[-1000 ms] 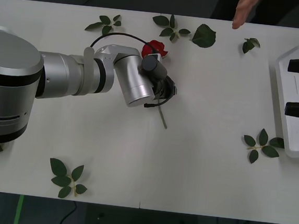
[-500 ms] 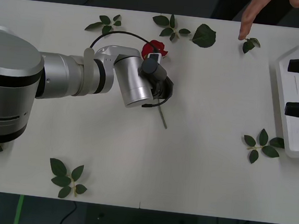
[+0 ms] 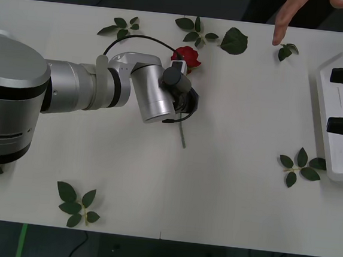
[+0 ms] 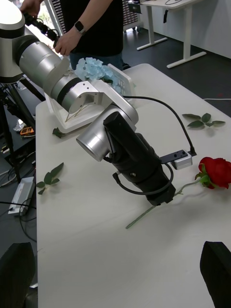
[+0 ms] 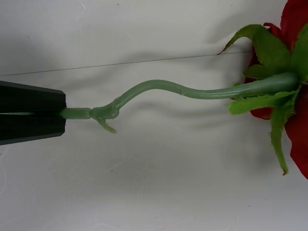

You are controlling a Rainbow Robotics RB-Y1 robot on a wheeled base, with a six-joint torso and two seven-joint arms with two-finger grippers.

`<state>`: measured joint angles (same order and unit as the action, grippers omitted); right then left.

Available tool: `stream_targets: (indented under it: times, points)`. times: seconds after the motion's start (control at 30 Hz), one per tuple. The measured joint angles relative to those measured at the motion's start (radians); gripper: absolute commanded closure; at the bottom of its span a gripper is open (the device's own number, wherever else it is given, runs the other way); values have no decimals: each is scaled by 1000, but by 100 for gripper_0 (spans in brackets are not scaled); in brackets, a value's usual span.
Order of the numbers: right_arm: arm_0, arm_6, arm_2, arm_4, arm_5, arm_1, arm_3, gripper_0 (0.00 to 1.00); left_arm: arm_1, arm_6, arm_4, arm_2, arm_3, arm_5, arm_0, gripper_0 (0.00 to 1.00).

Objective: Place the red flowers into the right box and the blue flowers into the left box. If a person shows an open palm, hand one flower to the person first, then continue sorting.

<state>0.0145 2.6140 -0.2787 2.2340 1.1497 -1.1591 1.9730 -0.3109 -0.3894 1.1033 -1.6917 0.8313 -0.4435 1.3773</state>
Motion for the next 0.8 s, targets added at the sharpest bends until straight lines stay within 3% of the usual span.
stream_targets:
  times: [0.47,0.63,0.8]
  points:
    - [0,0,0,0,0,0,0,0,0,0,0,19,-79,0,0,100]
    - [0,0,0,0,0,0,0,0,0,-1,-16,131,-147,0,0,100]
    - [0,0,0,0,0,0,0,0,0,-26,-81,337,-170,-77,0,100]
